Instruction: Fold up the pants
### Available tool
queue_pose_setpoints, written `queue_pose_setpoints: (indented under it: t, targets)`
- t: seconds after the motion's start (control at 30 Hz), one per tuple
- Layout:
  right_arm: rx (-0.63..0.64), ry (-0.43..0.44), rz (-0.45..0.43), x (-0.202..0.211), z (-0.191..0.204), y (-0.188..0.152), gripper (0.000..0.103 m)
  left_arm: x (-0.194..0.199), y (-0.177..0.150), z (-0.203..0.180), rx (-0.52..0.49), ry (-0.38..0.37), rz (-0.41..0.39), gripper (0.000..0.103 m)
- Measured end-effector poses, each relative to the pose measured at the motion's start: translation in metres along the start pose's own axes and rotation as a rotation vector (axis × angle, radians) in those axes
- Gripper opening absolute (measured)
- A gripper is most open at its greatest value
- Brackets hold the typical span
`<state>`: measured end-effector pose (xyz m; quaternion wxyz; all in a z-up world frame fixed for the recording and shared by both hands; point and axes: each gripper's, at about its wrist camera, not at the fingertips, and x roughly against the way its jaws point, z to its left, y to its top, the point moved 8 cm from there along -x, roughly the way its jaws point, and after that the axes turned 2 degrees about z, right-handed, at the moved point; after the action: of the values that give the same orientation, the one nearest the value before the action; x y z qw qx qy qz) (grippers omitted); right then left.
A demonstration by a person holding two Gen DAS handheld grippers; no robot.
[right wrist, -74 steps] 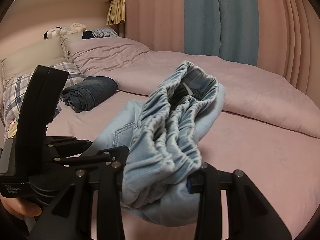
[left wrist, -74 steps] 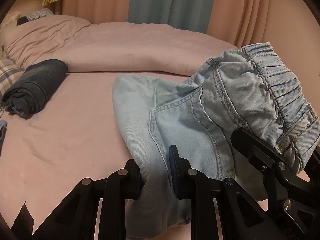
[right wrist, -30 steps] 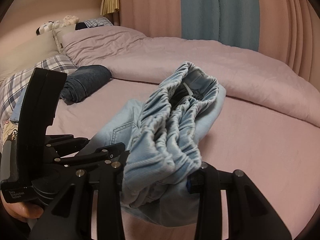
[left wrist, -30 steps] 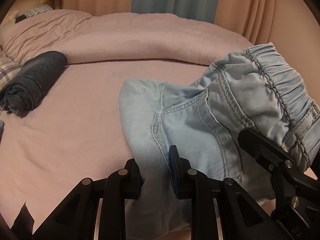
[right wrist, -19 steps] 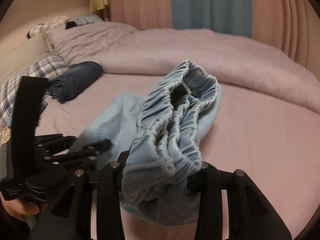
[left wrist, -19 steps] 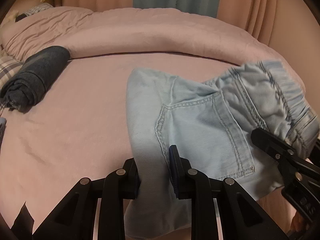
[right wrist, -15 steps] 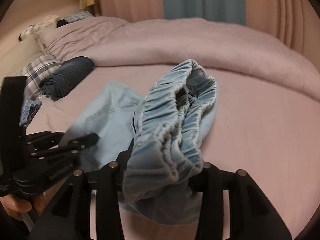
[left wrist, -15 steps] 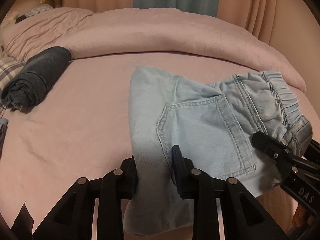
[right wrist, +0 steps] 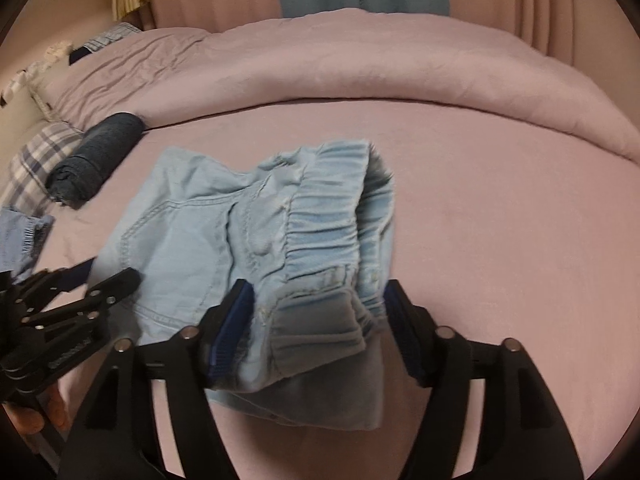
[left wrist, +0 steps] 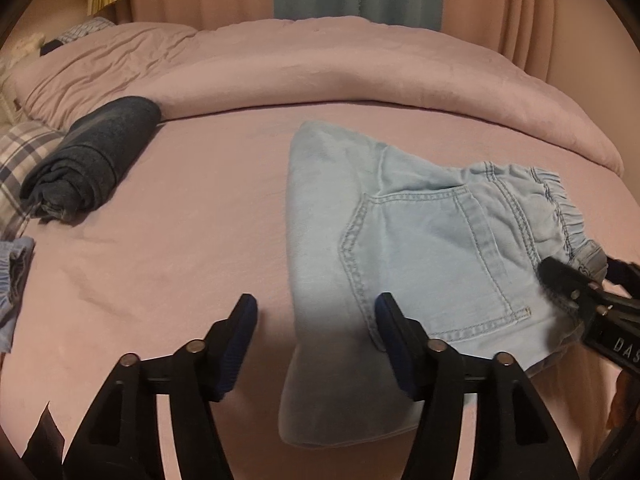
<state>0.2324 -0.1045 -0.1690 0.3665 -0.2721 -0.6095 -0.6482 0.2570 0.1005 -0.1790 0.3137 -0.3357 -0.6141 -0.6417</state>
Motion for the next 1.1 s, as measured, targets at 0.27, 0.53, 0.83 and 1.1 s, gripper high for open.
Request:
queue_pose_setpoints:
  t: [0.27,0.53,0.83,1.1]
  targets:
    - [0.003,-0.101,-0.029,0.014,-0.013,0.004,0.085,0.005,-0.002,0.002,0.001,0.013,-0.004,0.067]
    - [0.035,-0.273,-0.161,0.052,-0.029,0.016,0.087,0.01,-0.003,0.006,-0.001,0.035,-0.012,0.067]
    - [0.129,0.061,-0.053,0.023,0.018,0.004,0.036,-0.003,-0.006,0.006,-0.007,0.059,0.017,0.072]
    - [0.157,0.043,0.038,0.008,0.008,-0.002,0.037,0.014,-0.013,0.01,0.031,0.043,0.05,0.076]
